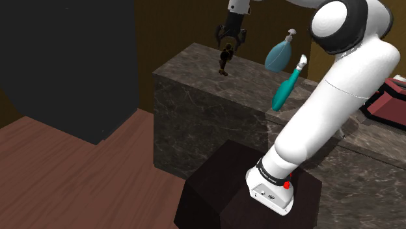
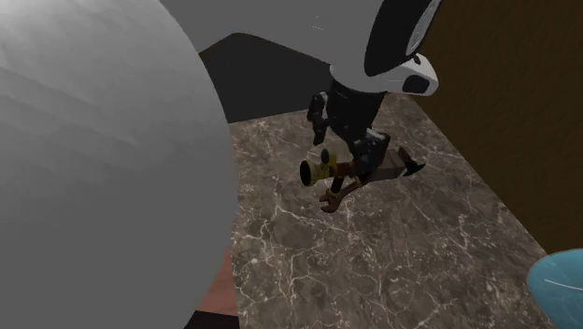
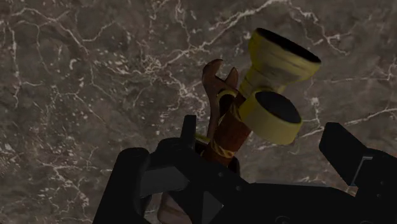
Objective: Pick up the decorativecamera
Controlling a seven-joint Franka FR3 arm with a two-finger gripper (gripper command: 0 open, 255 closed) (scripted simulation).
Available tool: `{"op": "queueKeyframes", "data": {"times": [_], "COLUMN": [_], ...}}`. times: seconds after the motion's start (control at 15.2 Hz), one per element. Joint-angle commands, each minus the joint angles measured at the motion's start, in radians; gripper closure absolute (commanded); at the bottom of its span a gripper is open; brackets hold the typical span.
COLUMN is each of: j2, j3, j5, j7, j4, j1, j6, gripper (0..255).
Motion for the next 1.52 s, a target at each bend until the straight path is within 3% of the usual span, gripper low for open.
{"op": "queueKeyframes", "data": {"times": [0.0,0.33,0.99,1.06,1.45], "j2": [0.077,0.269,0.258,0.26,0.26], "j3": [-0.022,-0.072,-0.07,-0.07,-0.07], "j5": [0.027,0.106,0.104,0.104,0.104], "j7": [0.021,0.068,0.066,0.065,0.065], "j4": [0.088,0.334,0.216,0.219,0.22], "j1": [-0.023,-0.105,-0.098,-0.099,-0.099], "j6": [-0.021,-0.103,0.003,0.002,0.002], "gripper": [0,0,0,255,255]}}
